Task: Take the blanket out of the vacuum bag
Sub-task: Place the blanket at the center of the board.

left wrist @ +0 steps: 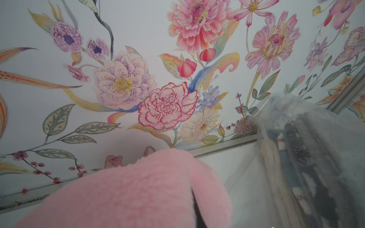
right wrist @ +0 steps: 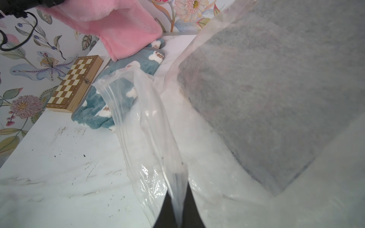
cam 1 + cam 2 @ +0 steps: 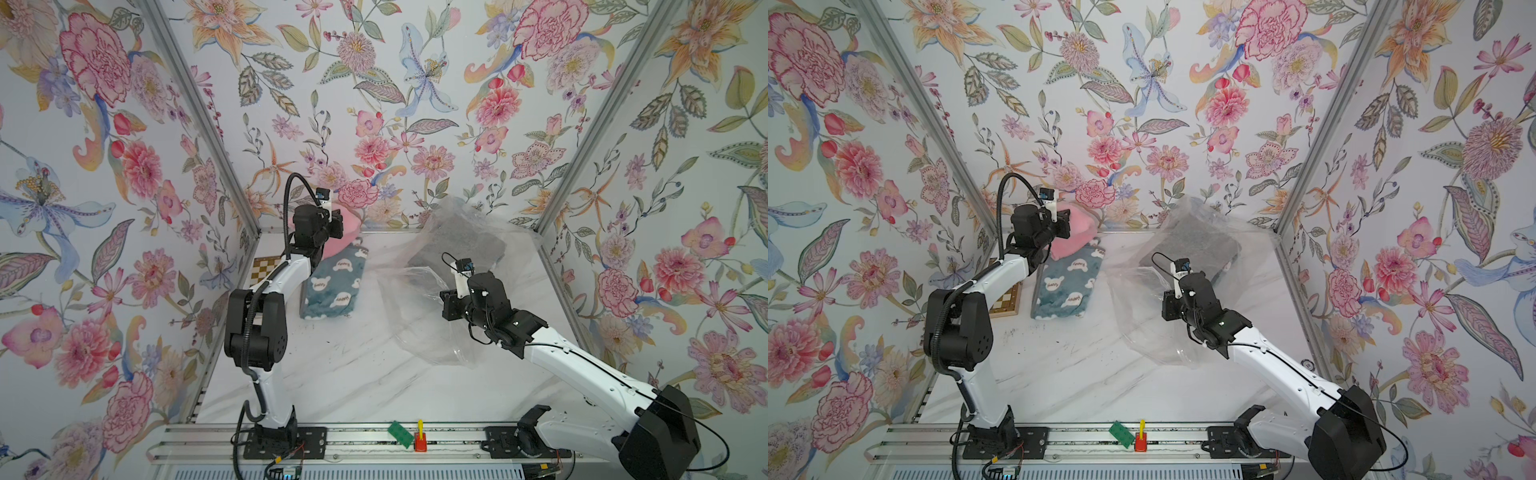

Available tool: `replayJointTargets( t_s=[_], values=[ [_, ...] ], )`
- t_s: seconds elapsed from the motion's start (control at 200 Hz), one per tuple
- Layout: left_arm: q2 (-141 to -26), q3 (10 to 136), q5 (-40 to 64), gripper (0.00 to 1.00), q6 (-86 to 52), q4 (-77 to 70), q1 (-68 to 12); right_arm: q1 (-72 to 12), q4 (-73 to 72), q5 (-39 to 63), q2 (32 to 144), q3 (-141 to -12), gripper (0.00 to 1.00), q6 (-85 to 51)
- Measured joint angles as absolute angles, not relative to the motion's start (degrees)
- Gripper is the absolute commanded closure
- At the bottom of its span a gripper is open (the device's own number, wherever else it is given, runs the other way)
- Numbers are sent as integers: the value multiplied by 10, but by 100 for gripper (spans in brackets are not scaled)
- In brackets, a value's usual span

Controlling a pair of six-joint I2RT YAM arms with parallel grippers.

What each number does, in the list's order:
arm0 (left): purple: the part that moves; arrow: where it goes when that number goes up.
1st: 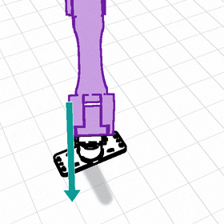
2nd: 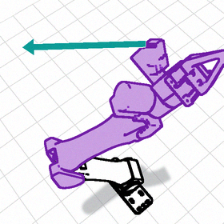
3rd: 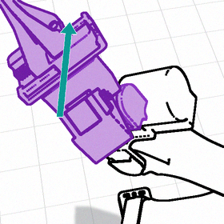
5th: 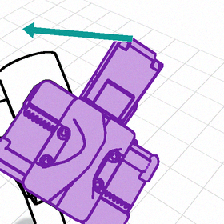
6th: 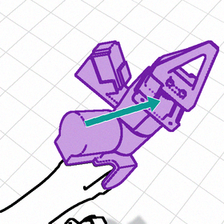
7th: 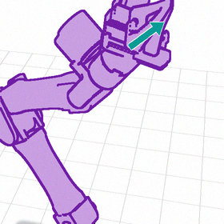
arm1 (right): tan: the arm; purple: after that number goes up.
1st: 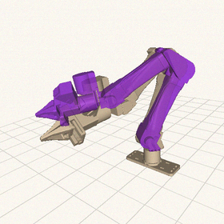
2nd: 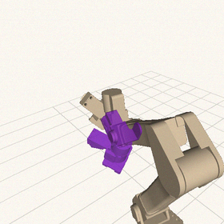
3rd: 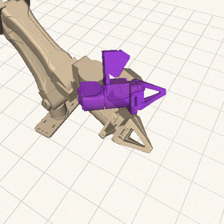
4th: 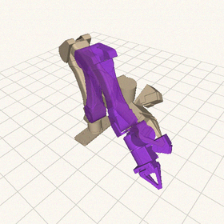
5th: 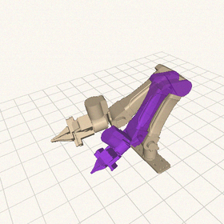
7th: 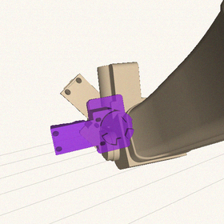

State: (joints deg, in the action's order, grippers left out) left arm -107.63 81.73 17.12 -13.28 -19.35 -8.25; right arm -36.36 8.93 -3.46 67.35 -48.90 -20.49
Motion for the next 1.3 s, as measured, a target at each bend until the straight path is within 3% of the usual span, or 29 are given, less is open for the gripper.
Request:
replayJointTargets(
  t_s=[1.071, 1.301],
  values=[
    [-893, 540, 216, 100, -385, -208, -117, -364, 68, -35, 626, -441, 100, -219],
    [-872, 476, 245, 83, -447, -229, -119, -364, 58, -35, 626, -436, 100, -220]
  ],
)
